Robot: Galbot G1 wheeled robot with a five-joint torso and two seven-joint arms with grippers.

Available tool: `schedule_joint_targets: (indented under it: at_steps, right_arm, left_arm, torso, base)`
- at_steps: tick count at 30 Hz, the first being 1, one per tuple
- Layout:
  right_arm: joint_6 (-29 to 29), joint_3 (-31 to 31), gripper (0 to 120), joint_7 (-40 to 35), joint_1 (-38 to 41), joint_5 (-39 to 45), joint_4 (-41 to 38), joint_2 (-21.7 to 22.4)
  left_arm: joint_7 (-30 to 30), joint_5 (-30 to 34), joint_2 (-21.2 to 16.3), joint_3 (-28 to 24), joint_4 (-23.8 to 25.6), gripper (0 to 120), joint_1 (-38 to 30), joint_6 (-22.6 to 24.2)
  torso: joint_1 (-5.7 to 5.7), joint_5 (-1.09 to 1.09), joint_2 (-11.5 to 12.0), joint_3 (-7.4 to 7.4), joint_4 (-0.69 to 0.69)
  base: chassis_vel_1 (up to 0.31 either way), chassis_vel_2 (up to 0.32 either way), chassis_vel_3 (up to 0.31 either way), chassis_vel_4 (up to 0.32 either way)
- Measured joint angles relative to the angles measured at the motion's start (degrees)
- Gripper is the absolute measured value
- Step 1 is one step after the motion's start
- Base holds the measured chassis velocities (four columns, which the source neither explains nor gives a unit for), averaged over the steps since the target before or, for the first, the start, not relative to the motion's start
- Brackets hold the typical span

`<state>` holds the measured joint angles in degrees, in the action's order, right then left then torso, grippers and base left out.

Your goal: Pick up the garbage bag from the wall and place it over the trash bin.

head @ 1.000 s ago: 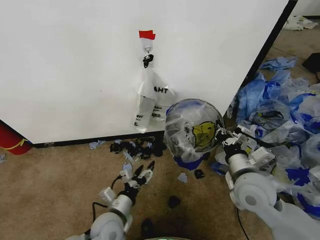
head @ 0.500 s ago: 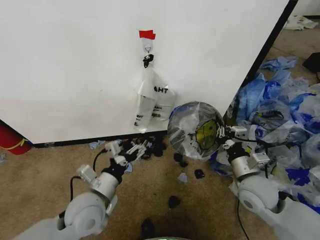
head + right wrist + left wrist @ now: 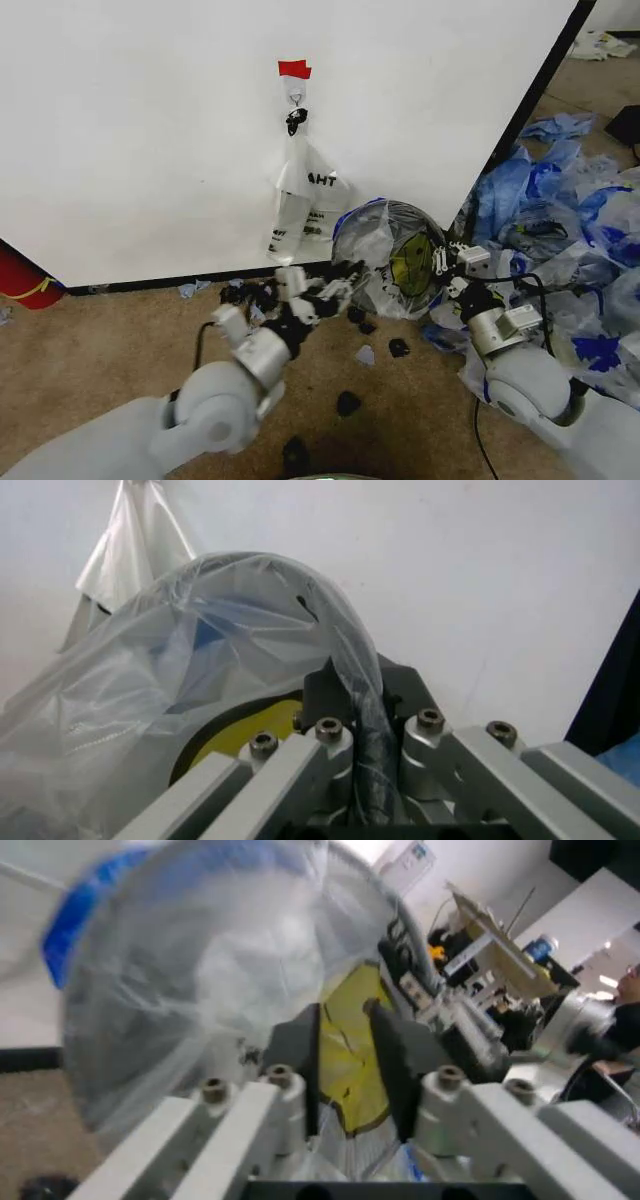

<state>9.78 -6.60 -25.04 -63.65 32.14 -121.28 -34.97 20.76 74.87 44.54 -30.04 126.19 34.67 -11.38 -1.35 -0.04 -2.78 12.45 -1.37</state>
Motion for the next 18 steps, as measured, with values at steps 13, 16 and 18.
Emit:
schedule_joint_targets:
  at_steps: [13, 16, 18]
  right_arm:
    - [0.0, -0.41, 1, 0.45, -1.27, -0.46, -1.52, 0.79]
    - [0.01, -0.48, 1, 0.47, -1.46, -0.46, -2.04, 0.93]
    - [0.01, -0.63, 1, 0.51, -1.54, -0.4, -2.65, 1.22]
  left_arm:
    - [3.55, 0.94, 4.54, -7.42, -8.02, 0, -8.29, -0.04]
    - [3.93, 0.42, 5.41, -8.52, -9.92, 0, -9.72, -0.06]
    - [4.92, -0.62, 6.55, -10.27, -12.38, 0, -11.44, -0.06]
  torso:
    - [0.0, -0.01, 0.0, 0.0, 0.01]
    - [0.0, -0.01, 0.0, 0.0, 0.01]
    - [0.0, -0.01, 0.0, 0.0, 0.01]
  base:
    - [0.0, 0.0, 0.0, 0.0]
    - [0.0, 0.0, 0.0, 0.0]
    - [0.0, 0.0, 0.0, 0.0]
